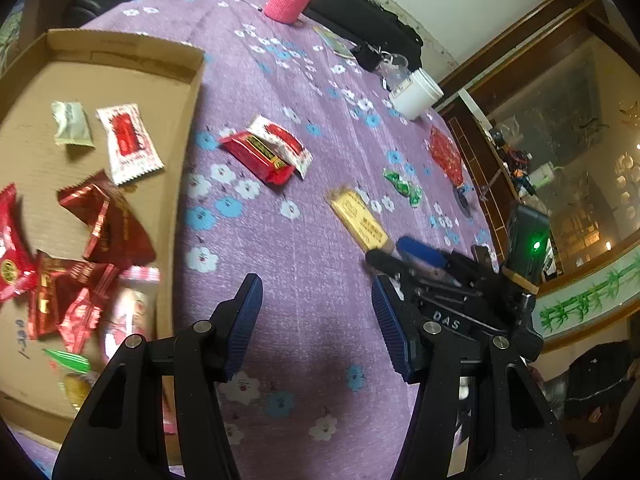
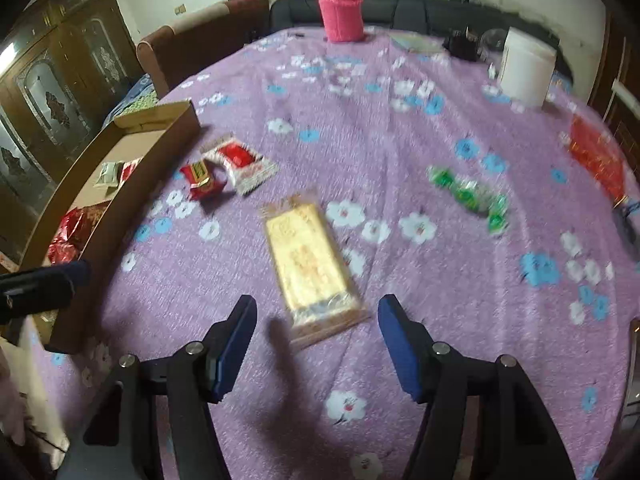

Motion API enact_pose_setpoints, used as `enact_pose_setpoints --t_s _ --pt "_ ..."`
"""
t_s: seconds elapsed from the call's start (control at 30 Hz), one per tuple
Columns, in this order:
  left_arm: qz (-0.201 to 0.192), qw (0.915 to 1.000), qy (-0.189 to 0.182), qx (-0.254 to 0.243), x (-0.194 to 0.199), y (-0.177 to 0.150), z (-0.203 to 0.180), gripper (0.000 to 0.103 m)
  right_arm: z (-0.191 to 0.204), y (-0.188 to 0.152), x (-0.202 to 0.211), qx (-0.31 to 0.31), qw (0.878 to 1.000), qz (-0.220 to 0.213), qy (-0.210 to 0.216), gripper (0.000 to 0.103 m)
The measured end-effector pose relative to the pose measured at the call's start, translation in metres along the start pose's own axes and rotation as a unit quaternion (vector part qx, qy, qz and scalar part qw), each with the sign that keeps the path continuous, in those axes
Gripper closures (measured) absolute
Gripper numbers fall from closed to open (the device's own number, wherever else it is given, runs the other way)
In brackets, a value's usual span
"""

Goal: Organize snacks
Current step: 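Move both grippers back over the tablecloth toward the yellow cake, then grasp the yellow packaged cake with the right gripper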

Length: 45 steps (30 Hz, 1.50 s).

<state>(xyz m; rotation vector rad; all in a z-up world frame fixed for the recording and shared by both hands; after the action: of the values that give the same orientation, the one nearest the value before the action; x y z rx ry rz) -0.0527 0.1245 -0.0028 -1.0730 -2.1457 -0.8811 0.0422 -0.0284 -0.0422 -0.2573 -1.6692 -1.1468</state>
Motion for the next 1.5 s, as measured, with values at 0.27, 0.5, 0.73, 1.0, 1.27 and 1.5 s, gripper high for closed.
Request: enact_pose_setpoints --t_s 0.27,0.5,0.73,1.0,1.27,1.5 --pt "-0.001 0.9999 0.013 -0.010 -0.002 0.001 -0.003 0.047 0.012 0.022 -0.021 0.023 0.999 -0.014 -0.021 0.036" --pt "-0.019 0.9988 0.042 -0.015 -0.018 0.030 -0.005 0.047 -0.006 0.021 -0.020 -0.021 0.999 -0.032 -0.030 0.066" --pt "-0.031 0.9964 0.079 0.001 -0.054 0.085 -0.003 0.047 -0.029 0.018 -0.016 -0.076 0.995 -0.060 0.008 0.066" --pt "-0.038 0.9861 0.154 -0.051 -0.087 0.099 0.001 0.047 -0.034 0.017 -0.015 -0.096 0.992 -0.068 0.035 0.066" --pt "-0.018 0.9836 0.145 -0.105 -0.081 0.073 -0.006 0.058 -0.034 0.014 -0.012 -0.100 0.992 -0.067 0.032 0.066" --pt "-0.043 0.9829 0.152 -0.094 -0.078 0.084 -0.009 0.058 -0.033 0.014 -0.012 -0.098 0.992 -0.066 0.030 0.066"
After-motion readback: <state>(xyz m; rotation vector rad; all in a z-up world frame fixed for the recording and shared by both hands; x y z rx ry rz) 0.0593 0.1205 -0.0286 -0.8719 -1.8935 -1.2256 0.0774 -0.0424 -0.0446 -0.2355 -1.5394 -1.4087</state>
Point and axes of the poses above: each gripper's, at about its wrist camera, not at the fingertips, and x roughly against the way its jaws point, z to its left, y to its top, the point moved 6 cm from there along -x, roughly the way its jaws point, and after that the axes turned 11 degrees about x, right-handed, at the moved point
